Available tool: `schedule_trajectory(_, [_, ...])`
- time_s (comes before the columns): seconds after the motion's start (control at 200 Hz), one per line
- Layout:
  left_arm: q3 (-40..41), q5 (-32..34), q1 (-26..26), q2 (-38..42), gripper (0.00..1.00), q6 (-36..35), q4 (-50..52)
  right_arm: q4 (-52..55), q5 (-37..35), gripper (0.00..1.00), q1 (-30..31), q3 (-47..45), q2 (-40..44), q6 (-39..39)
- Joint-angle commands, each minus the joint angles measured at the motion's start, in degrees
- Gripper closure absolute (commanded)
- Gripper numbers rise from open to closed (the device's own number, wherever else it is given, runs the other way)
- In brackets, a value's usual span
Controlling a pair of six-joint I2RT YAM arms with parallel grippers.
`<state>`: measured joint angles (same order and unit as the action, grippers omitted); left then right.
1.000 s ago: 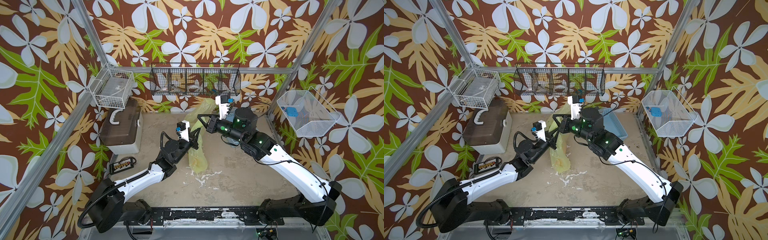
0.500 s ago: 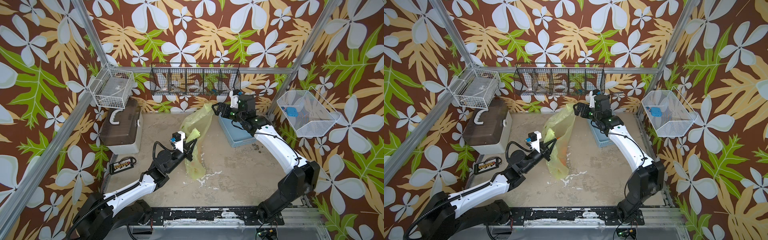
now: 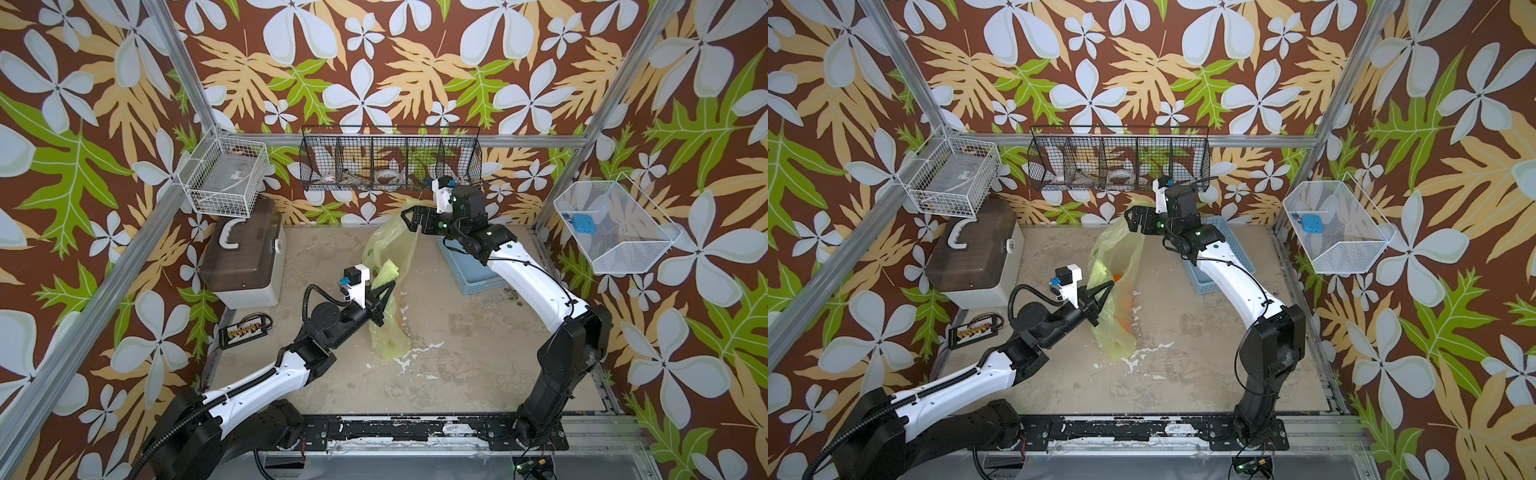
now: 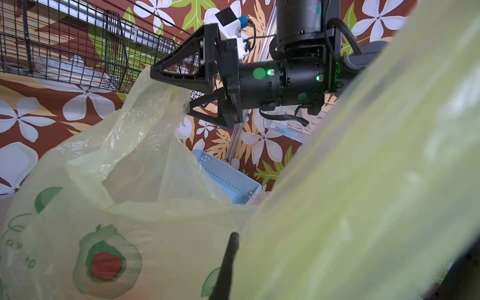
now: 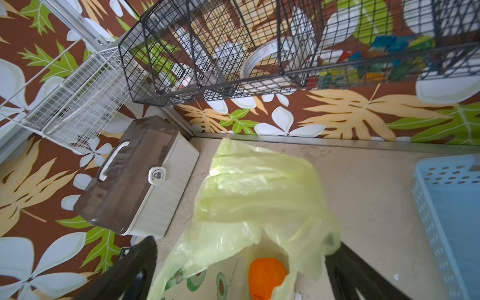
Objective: Place the oranges into plastic bags & tie knots
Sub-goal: Adjust the plastic bag at the center of the board.
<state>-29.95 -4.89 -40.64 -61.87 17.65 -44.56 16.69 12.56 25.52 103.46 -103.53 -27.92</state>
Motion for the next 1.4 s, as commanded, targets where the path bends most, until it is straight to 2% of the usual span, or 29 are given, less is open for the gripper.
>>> schedule_trajectory(0.0, [-0.3, -1.3, 0.1, -0.3, 1.00, 0.6, -1.4, 2.6, -3.7, 0.00, 0.2, 2.9, -1.6, 3.0])
schedule_trajectory(0.185, [-0.4, -1.9, 0.1, -0.4, 1.00, 1.0, -1.5, 5.7, -5.3, 0.00, 0.8, 9.2, -5.8, 4.3])
schedule_trajectory(0.345, [-0.3, -1.9, 0.1, -0.3, 1.00, 1.1, -1.5, 6.1, -4.8, 0.09, 0.9, 9.4, -6.6, 4.4])
schedule_trajectory(0.4, [-0.2, -1.9, 0.1, -0.2, 1.00, 1.2, -1.5, 5.1, -4.9, 0.15, 0.9, 8.0, -5.9, 4.2])
schedule_trajectory(0.45, [-0.1, -1.9, 0.0, -0.3, 1.00, 1.2, -1.6, 4.7, -5.1, 0.27, 0.9, 7.2, -5.4, 4.3])
schedule_trajectory(0.495, [-0.1, -2.0, 0.1, -0.3, 1.00, 1.5, -1.7, 4.5, -5.4, 0.45, 0.9, 6.9, -5.1, 4.5])
schedule_trajectory(0.545, [0.0, -2.0, 0.1, -0.4, 1.00, 1.7, -2.0, 4.5, -6.0, 0.80, 1.0, 7.1, -4.5, 4.9])
schedule_trajectory(0.581, [0.1, -1.7, 0.1, -0.3, 1.00, 2.1, -2.4, 4.7, -6.4, 1.00, 0.9, 7.5, -4.0, 5.3])
schedule_trajectory(0.711, [-1.7, -1.0, 1.1, 0.2, 1.00, 2.0, -2.5, 5.4, -9.2, 1.00, 0.9, 8.0, 0.5, 5.9])
schedule_trajectory(0.881, [-7.1, -9.5, 10.8, -1.4, 1.00, 6.8, -2.9, 3.8, -9.5, 1.00, 0.9, 1.8, 11.6, 4.0])
schedule_trajectory(0.971, [-10.6, -13.7, 14.9, -4.2, 1.00, 7.7, -2.2, 3.8, -8.7, 1.00, 1.3, -2.4, 16.7, 2.1])
schedule_trajectory(1.081, [-13.7, -18.4, 19.0, -8.5, 1.00, 10.1, -2.5, 3.6, -10.9, 1.00, 4.0, -7.8, 22.8, 0.0])
schedule_trajectory(1.306, [-17.1, -24.8, 22.1, -16.5, 1.00, 10.7, -1.5, 2.7, -18.1, 1.00, 12.8, -19.1, 31.3, -4.8])
schedule_trajectory(1.396, [-18.3, -26.5, 22.1, -19.5, 1.00, 10.9, 0.2, 0.3, -18.3, 1.00, 13.5, -24.6, 31.6, -3.8])
